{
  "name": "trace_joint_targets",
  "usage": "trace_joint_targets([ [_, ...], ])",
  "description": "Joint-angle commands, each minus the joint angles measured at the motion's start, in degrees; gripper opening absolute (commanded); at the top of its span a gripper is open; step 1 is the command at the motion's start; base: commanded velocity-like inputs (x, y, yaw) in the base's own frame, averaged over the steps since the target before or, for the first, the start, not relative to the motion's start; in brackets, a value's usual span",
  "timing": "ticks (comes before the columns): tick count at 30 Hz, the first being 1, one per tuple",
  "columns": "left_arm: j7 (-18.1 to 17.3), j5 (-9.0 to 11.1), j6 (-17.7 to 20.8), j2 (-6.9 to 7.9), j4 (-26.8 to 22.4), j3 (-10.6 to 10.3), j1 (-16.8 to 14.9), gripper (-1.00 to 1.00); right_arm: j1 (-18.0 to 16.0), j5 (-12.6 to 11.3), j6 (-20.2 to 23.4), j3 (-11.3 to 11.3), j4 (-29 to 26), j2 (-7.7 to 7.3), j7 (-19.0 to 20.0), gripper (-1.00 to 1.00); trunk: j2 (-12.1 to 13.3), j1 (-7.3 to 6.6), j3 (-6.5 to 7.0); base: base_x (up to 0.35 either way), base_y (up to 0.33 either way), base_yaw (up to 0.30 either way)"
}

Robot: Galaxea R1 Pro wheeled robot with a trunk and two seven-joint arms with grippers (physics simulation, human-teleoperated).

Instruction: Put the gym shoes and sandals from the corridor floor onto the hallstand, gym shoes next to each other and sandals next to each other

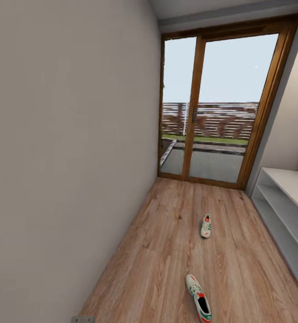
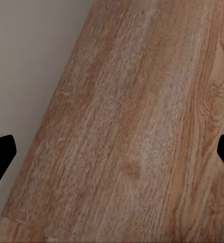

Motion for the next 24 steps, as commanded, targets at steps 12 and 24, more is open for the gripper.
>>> trace_joint_targets([
  [12, 0.1, 0.1, -0.2, -0.02, 0.0, 0.0, 0.0, 1.0, 0.0, 0.0, -0.3, 0.0, 0.0, -0.23, 0.1, 1.0, 0.0, 0.02, -0.06, 0.096, -0.249, 0.012],
  [24, 0.1, 0.1, -0.2, -0.08, 0.0, 0.1, 0.0, 1.0, 0.0, -0.1, -0.3, 0.0, -0.4, -0.19, -0.1, 1.0, 0.0, 0.02, -0.06, -0.105, -0.253, 0.0],
])
